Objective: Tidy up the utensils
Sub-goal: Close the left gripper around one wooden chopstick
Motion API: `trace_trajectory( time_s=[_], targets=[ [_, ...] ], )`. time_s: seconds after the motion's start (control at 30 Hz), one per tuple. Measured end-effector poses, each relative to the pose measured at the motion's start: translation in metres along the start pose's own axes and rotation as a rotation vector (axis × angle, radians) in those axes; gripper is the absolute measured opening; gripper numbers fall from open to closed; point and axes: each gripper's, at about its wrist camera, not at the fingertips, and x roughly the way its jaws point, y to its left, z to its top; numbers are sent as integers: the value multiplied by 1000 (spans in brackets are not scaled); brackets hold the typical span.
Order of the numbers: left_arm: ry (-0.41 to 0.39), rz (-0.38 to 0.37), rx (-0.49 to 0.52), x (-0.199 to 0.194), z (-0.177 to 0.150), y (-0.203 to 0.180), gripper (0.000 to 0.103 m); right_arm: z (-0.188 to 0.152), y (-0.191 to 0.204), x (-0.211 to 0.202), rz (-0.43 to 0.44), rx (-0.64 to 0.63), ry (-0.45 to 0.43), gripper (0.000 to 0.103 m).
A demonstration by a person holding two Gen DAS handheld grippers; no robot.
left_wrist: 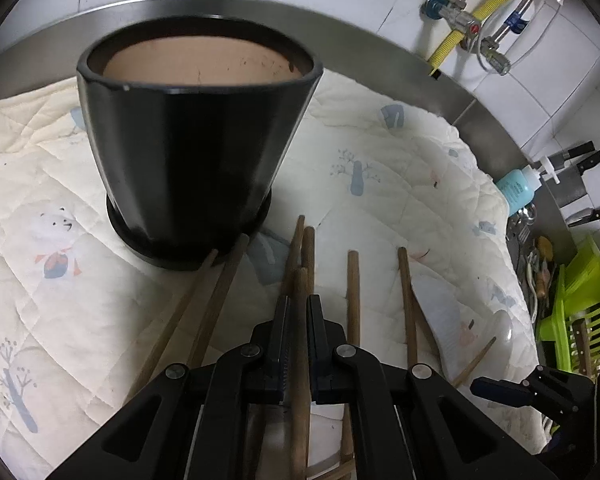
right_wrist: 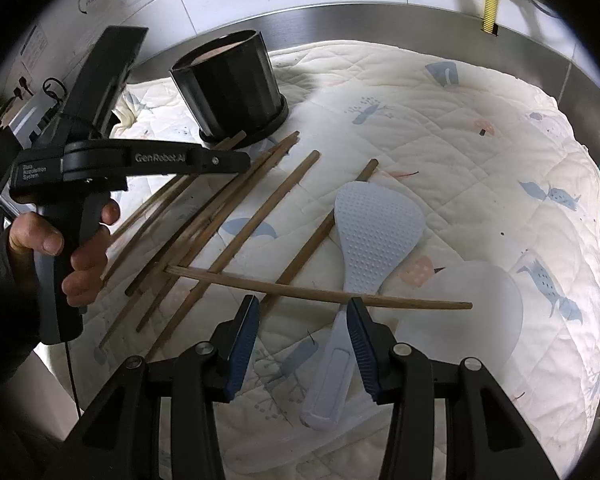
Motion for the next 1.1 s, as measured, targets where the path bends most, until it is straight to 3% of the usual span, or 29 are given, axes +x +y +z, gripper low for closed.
trace_trajectory(
  time_s=[0.53,0.8,1.0,1.1],
  targets=[
    [73,-81,15,-25,-11,3,6,2,4,-2,7,-19,-14,50],
    [139,-67,51,-26,-36,2,7,2,4,-3,14,-9,-17,50],
    [126,-31,51,-36,-44,6,8,0,4,-4,18,-5,-17,50],
    [108,-53,45,-45,-46,8,9,0,5,-3,23,-6,-19,50]
  ],
)
